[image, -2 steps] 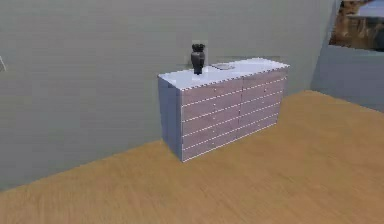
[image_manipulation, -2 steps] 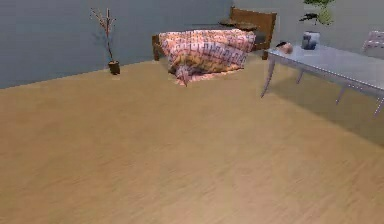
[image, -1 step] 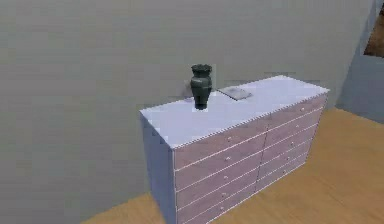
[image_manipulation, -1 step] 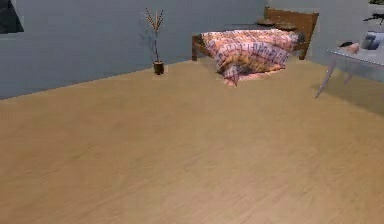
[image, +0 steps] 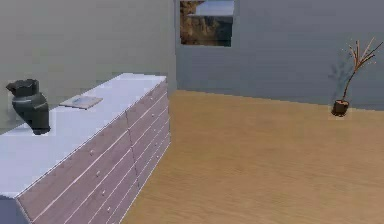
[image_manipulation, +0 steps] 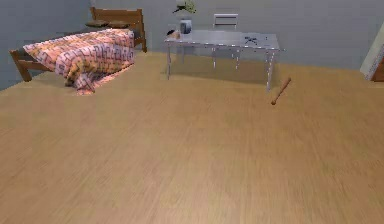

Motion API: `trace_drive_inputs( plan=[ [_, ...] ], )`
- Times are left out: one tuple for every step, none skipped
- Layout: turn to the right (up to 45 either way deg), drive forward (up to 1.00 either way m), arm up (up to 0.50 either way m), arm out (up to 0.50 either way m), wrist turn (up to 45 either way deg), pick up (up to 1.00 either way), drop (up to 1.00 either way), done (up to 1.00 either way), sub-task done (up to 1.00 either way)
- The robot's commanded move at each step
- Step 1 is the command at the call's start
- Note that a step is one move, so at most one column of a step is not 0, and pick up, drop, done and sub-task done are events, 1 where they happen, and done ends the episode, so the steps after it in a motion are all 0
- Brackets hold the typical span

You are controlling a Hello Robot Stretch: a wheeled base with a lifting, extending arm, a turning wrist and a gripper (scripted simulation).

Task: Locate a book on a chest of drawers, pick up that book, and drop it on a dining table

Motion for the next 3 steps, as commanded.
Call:
trace_drive_inputs(
  plan=[
    [0.0, 0.6, 0.0, 0.0, 0.0, 0.0, 0.0, 0.0, 0.0],
    [-45.0, 0.0, 0.0, 0.0, 0.0, 0.0, 0.0, 0.0, 0.0],
    [-45.0, 0.0, 0.0, 0.0, 0.0, 0.0, 0.0, 0.0, 0.0]
  ],
)
